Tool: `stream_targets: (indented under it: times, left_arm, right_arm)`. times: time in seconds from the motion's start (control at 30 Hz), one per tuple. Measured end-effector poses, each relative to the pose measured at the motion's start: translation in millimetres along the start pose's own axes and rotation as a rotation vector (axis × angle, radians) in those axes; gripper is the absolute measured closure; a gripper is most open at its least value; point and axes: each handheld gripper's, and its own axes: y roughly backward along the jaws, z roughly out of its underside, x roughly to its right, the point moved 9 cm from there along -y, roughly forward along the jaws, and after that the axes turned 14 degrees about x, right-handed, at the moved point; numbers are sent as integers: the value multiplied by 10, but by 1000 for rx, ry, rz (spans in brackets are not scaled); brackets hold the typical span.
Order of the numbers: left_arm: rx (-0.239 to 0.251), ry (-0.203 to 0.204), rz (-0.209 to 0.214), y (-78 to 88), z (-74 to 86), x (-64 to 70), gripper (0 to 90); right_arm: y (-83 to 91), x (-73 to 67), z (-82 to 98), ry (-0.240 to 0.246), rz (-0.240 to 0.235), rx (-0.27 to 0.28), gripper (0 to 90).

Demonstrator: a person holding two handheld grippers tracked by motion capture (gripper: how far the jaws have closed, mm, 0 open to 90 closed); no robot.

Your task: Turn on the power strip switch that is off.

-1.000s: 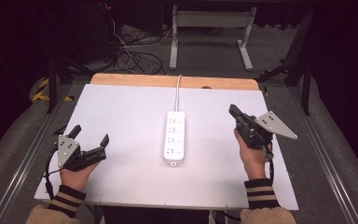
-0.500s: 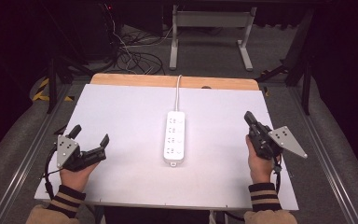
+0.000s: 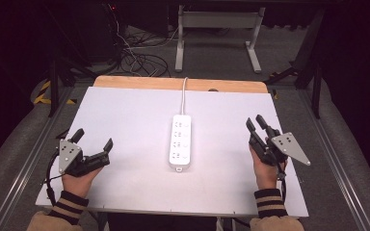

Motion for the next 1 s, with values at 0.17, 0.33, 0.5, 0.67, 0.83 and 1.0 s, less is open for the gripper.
stream_targets:
  times: [0.17,0.33,0.5,0.67,0.83,1.0]
  left_arm:
    - [1,1,0,0,-2,-2,3]
    - [4,0,2,1,-6,-2,3]
    - [5,0,1,1,-7,-2,3]
    - [4,-2,0,0,-6,-3,3]
    - [4,-2,2,1,-6,0,4]
    - [4,-2,2,1,-6,-1,3]
  right_arm:
    - [-25,99,-1,-3,76,13,140]
    - [-15,170,13,18,121,12,64]
    - [-10,171,1,17,120,21,65]
    - [-16,161,16,21,118,14,65]
    - [-16,144,55,30,118,-6,67]
    - [-24,115,61,35,109,-8,71]
